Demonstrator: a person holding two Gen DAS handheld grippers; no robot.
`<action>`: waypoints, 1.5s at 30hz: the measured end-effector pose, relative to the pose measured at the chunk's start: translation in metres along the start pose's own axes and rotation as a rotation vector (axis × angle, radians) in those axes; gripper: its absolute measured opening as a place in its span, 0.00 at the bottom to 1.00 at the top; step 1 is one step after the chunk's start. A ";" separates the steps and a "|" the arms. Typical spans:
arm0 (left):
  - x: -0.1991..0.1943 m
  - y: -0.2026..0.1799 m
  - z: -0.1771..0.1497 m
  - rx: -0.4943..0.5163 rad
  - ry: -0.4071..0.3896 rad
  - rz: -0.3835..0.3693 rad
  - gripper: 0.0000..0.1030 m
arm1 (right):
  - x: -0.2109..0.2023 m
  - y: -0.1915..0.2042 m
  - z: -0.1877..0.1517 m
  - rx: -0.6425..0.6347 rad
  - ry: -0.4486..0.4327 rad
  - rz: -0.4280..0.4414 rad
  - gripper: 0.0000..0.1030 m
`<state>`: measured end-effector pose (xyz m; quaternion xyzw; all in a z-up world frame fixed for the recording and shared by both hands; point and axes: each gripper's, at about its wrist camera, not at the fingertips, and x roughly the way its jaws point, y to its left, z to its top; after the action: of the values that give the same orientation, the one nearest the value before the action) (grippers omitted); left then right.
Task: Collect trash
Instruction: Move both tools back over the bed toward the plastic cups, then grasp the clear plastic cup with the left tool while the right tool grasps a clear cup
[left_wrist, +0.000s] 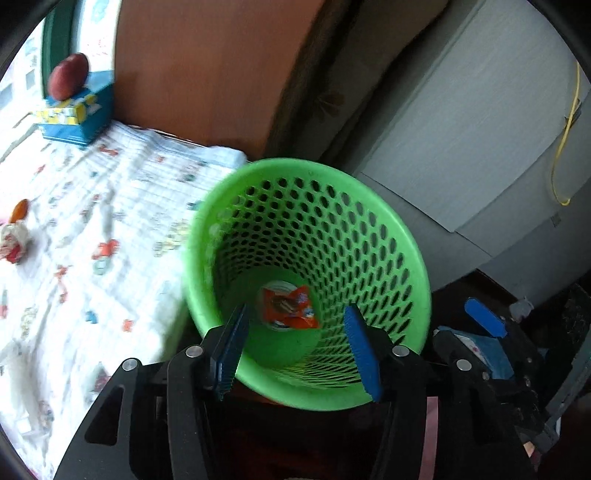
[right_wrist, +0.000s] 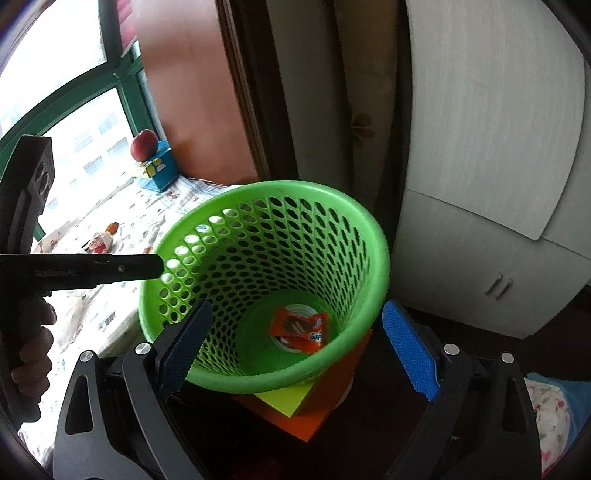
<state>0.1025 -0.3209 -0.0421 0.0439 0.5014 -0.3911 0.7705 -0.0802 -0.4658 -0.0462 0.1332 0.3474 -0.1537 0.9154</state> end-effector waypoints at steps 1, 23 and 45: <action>-0.004 0.003 -0.001 -0.002 -0.006 0.008 0.51 | 0.000 0.003 0.001 -0.006 0.000 0.006 0.90; -0.124 0.167 -0.075 -0.286 -0.187 0.345 0.54 | 0.013 0.124 0.020 -0.179 0.008 0.184 0.91; -0.138 0.302 -0.165 -0.297 -0.097 0.315 0.74 | 0.041 0.228 0.018 -0.305 0.075 0.309 0.91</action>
<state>0.1498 0.0401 -0.1102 -0.0112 0.5026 -0.1896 0.8434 0.0452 -0.2705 -0.0292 0.0504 0.3759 0.0478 0.9240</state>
